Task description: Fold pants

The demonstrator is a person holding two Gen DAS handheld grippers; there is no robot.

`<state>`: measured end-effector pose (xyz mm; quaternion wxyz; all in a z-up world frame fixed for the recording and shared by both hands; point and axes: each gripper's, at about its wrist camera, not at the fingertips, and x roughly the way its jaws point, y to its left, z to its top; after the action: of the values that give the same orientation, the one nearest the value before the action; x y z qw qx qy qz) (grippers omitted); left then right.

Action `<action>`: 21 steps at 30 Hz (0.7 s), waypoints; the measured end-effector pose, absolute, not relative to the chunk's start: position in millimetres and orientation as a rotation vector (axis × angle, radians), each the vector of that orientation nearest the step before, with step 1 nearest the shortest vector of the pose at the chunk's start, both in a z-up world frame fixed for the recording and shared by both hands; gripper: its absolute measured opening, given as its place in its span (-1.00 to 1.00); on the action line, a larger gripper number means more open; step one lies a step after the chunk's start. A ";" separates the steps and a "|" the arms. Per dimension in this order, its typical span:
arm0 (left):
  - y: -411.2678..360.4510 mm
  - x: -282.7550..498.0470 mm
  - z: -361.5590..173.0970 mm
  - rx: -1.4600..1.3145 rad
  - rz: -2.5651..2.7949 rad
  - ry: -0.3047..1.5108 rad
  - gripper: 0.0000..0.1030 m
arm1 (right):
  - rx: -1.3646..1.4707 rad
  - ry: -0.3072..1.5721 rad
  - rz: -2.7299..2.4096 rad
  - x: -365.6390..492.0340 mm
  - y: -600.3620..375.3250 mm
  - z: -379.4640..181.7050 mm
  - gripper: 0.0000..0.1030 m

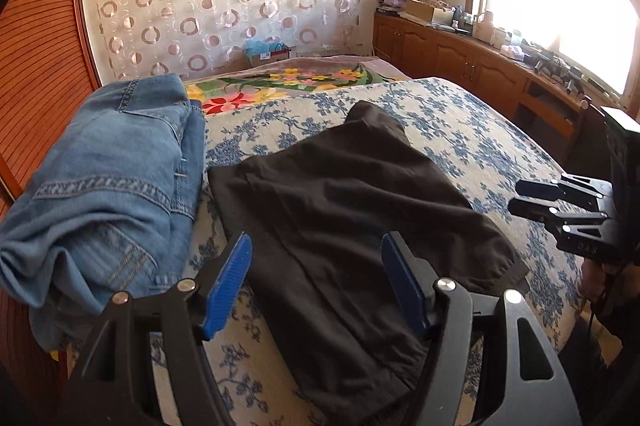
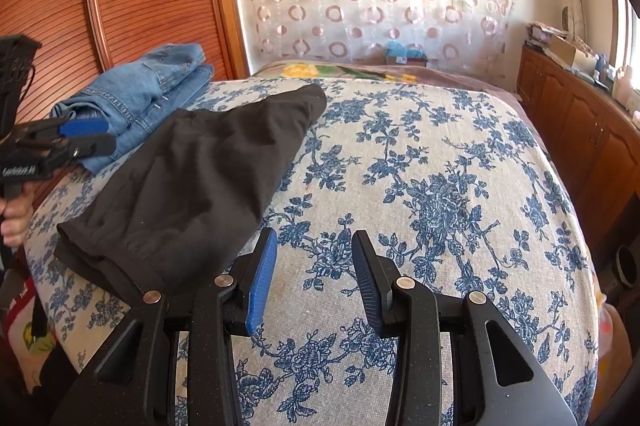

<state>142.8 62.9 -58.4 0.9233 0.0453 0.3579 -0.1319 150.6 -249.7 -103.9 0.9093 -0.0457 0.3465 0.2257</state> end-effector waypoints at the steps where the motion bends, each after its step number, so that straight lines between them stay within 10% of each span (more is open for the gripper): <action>1: 61.6 139.4 -60.9 0.089 -0.273 0.738 0.31 | -0.095 0.715 0.465 150.7 -250.2 -104.3 -0.25; 21: 56.0 86.7 -86.6 0.055 -0.233 0.762 0.31 | -0.090 0.739 0.481 151.8 -249.2 -105.4 -0.25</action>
<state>86.7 56.0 -86.6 0.9213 0.0267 0.3711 -0.1134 151.8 -249.2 -105.4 0.9034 -0.0436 0.3575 0.2329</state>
